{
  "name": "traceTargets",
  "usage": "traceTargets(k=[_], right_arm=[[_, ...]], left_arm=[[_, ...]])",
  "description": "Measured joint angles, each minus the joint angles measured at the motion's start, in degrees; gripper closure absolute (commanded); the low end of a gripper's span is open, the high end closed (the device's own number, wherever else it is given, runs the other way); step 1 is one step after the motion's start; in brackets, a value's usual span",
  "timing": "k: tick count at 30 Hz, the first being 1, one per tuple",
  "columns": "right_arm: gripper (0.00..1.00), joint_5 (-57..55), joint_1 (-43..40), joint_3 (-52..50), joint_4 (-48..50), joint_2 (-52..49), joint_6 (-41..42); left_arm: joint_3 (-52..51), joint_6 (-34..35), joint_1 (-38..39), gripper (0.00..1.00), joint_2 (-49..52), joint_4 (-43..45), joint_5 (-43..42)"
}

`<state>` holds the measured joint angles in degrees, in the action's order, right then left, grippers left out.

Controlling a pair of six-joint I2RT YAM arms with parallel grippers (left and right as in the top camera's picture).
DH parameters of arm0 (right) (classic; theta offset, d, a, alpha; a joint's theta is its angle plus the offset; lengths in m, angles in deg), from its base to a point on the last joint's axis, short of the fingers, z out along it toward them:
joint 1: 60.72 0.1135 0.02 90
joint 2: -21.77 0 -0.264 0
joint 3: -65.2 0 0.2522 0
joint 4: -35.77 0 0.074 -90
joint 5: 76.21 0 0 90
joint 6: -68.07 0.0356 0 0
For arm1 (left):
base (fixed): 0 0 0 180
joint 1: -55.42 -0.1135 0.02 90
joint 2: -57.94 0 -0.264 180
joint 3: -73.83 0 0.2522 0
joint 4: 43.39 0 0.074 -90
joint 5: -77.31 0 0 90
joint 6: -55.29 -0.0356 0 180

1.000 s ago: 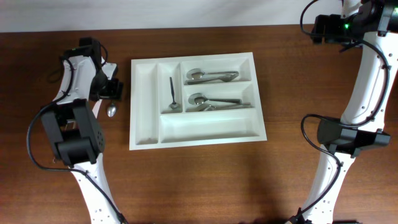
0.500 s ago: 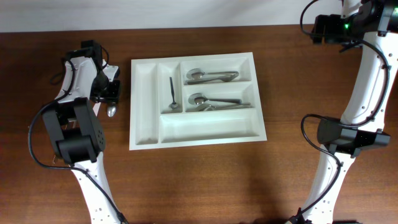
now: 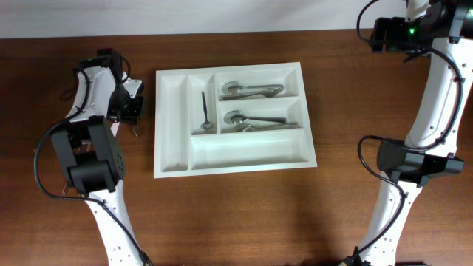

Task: Pack container
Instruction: 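Carry the spoon into the tray's narrow left compartment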

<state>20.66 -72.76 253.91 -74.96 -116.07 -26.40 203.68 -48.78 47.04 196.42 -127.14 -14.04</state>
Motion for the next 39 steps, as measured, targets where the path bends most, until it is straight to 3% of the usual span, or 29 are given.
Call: traceTargets(k=[5,10,16,30,39], right_arm=[[0.01,0.0,0.0,0.0,0.0,0.0,0.0],[0.01,0.0,0.0,0.0,0.0,0.0,0.0],[0.01,0.0,0.0,0.0,0.0,0.0,0.0],[0.01,0.0,0.0,0.0,0.0,0.0,0.0],[0.01,0.0,0.0,0.0,0.0,0.0,0.0]], left_arm=[[10.1,2.3,0.0,0.98,0.7,-8.3,-0.2],[27.9,6.1,0.8,0.98,0.7,-18.1,-2.3],[39.1,9.8,6.0,0.98,0.6,-21.5,-8.7],[34.6,20.0,20.6,0.98,0.6,-16.0,-10.7],[26.5,21.5,22.8,0.98,0.7,-10.8,-7.8]])
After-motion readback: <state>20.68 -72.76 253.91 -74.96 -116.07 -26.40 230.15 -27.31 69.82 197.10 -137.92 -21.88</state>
